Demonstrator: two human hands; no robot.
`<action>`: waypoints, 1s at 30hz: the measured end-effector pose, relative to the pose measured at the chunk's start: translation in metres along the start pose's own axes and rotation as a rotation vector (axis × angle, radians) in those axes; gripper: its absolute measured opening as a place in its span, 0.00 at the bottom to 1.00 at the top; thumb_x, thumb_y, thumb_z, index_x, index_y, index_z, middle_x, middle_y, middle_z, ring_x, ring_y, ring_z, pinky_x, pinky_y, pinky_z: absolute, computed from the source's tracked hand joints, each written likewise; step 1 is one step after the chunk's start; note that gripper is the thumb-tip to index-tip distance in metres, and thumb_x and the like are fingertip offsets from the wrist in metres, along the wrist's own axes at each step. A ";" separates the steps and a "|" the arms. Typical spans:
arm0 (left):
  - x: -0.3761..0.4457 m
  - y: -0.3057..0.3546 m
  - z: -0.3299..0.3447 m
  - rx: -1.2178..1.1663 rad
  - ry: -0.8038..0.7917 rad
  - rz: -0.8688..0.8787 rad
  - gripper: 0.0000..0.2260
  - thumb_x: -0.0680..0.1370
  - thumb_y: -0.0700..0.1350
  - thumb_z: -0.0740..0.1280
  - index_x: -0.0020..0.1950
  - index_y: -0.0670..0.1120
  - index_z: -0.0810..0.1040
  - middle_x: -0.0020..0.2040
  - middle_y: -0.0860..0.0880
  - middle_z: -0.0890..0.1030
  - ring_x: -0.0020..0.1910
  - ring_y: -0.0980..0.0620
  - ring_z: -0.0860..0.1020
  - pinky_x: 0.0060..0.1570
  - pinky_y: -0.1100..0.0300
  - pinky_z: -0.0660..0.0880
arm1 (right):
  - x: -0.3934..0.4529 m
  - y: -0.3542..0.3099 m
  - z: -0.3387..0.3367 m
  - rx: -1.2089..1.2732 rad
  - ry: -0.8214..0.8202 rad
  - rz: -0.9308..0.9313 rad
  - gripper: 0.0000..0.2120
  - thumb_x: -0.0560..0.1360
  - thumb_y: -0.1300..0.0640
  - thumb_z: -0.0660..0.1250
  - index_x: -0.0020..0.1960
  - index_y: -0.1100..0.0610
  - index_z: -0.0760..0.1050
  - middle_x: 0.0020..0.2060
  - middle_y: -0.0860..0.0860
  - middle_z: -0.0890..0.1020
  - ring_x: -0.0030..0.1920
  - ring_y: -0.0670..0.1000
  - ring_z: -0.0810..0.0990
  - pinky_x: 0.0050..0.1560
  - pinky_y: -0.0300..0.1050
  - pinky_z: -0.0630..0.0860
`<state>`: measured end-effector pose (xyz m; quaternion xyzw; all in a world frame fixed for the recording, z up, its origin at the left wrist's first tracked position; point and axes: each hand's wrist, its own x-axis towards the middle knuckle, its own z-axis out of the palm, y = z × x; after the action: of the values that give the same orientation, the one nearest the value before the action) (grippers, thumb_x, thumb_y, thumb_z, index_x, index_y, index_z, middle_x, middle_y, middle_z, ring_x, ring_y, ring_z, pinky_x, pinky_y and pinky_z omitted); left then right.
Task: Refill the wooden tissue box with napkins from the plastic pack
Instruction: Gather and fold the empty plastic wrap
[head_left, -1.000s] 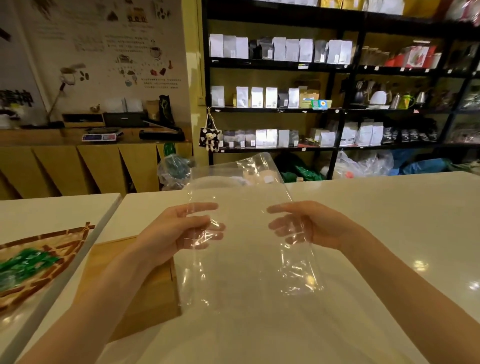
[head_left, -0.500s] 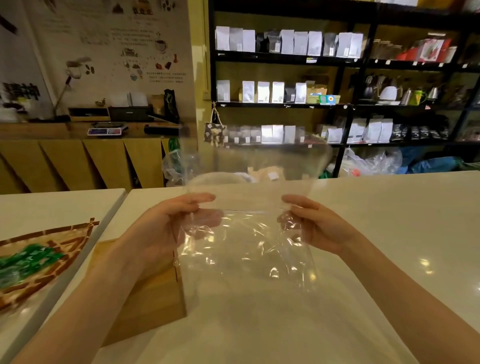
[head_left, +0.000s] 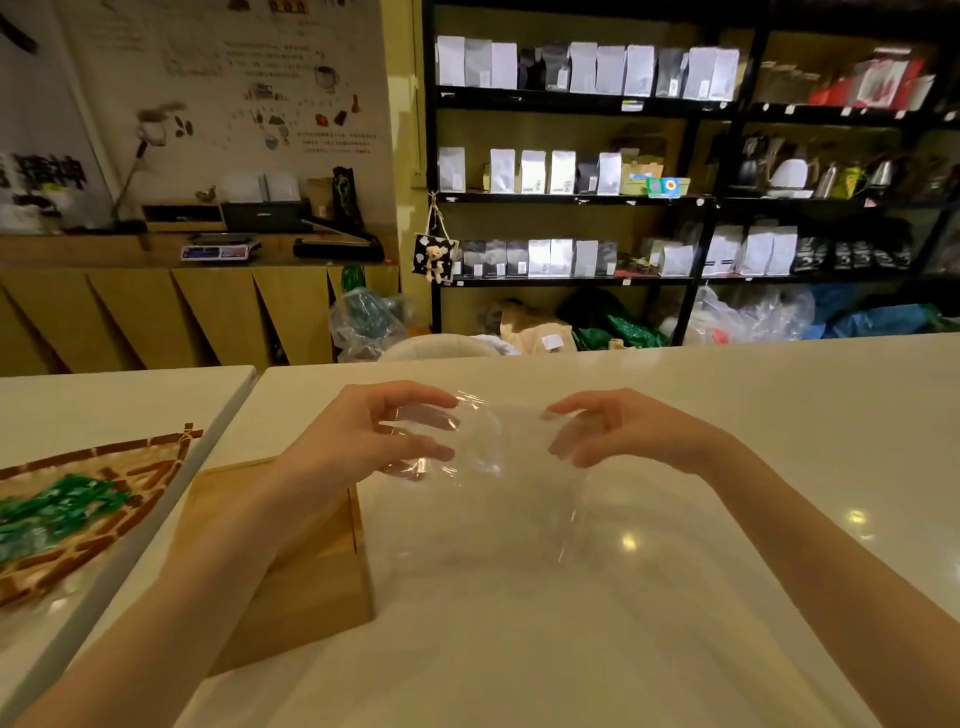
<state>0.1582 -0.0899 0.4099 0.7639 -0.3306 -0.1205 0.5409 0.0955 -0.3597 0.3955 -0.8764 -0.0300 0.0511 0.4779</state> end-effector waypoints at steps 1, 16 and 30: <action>0.001 0.003 0.002 0.017 -0.037 0.015 0.16 0.71 0.35 0.69 0.52 0.53 0.79 0.50 0.50 0.84 0.44 0.52 0.84 0.40 0.59 0.82 | 0.001 -0.007 0.002 -0.114 -0.018 0.002 0.18 0.70 0.63 0.71 0.59 0.55 0.76 0.50 0.54 0.85 0.52 0.53 0.82 0.57 0.44 0.76; -0.009 0.006 0.032 -0.437 0.155 -0.158 0.37 0.58 0.49 0.80 0.64 0.47 0.71 0.43 0.50 0.86 0.46 0.52 0.84 0.47 0.62 0.81 | -0.010 -0.022 0.007 0.607 -0.006 -0.005 0.13 0.70 0.66 0.66 0.53 0.56 0.76 0.38 0.52 0.86 0.32 0.47 0.84 0.31 0.44 0.82; -0.151 -0.012 0.044 -0.275 0.070 -0.177 0.07 0.72 0.36 0.68 0.48 0.45 0.80 0.41 0.48 0.87 0.39 0.53 0.85 0.36 0.64 0.81 | -0.107 -0.022 0.116 0.776 -0.025 -0.011 0.13 0.66 0.59 0.67 0.49 0.54 0.82 0.42 0.55 0.86 0.44 0.53 0.86 0.43 0.48 0.83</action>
<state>0.0255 -0.0241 0.3559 0.7126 -0.2233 -0.1850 0.6389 -0.0250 -0.2617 0.3585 -0.6295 -0.0191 0.0667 0.7739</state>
